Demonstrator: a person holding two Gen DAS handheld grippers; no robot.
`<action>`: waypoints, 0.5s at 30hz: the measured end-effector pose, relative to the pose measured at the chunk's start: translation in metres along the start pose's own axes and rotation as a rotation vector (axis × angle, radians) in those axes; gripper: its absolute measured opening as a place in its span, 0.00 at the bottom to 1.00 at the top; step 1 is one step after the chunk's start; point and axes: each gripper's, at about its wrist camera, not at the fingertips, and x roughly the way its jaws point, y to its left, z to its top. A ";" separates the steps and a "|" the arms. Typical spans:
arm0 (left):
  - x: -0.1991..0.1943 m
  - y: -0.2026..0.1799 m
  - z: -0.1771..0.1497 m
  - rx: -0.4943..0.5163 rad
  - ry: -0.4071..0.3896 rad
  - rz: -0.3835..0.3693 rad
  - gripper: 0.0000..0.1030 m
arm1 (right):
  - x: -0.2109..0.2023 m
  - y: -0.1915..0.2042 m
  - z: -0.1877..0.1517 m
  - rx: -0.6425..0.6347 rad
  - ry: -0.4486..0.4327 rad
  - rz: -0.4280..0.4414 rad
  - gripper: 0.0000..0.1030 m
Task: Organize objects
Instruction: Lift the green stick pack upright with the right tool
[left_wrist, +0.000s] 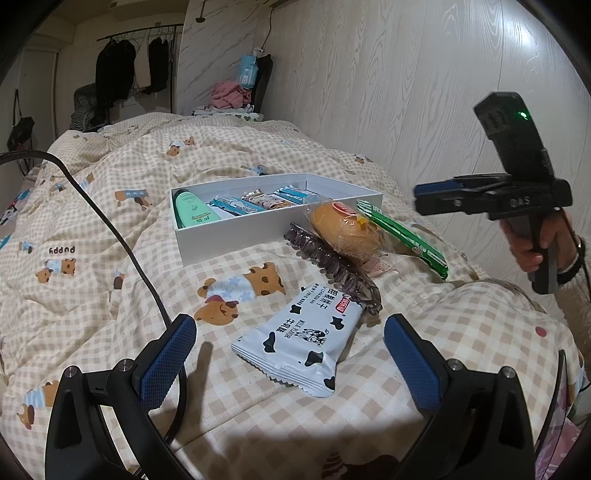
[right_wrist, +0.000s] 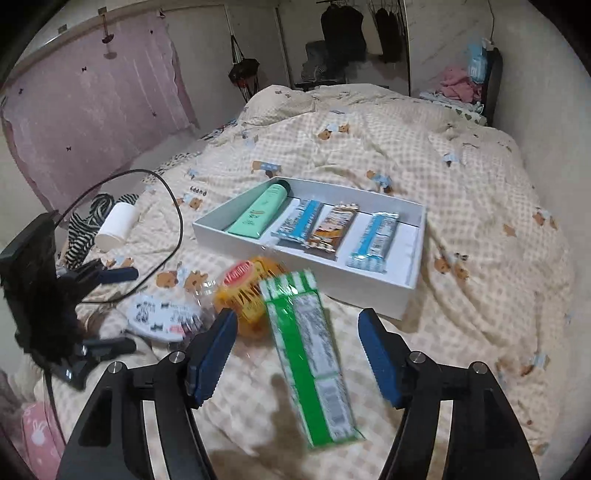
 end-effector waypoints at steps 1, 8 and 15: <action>0.000 0.001 0.000 0.000 0.000 0.000 0.99 | -0.003 -0.002 -0.005 -0.003 0.012 0.008 0.67; 0.000 0.001 0.000 -0.001 0.000 -0.001 0.99 | 0.011 -0.006 -0.034 -0.032 0.110 0.010 0.57; -0.001 0.001 -0.001 -0.005 -0.003 -0.006 0.99 | 0.008 -0.009 -0.037 0.016 0.080 0.014 0.28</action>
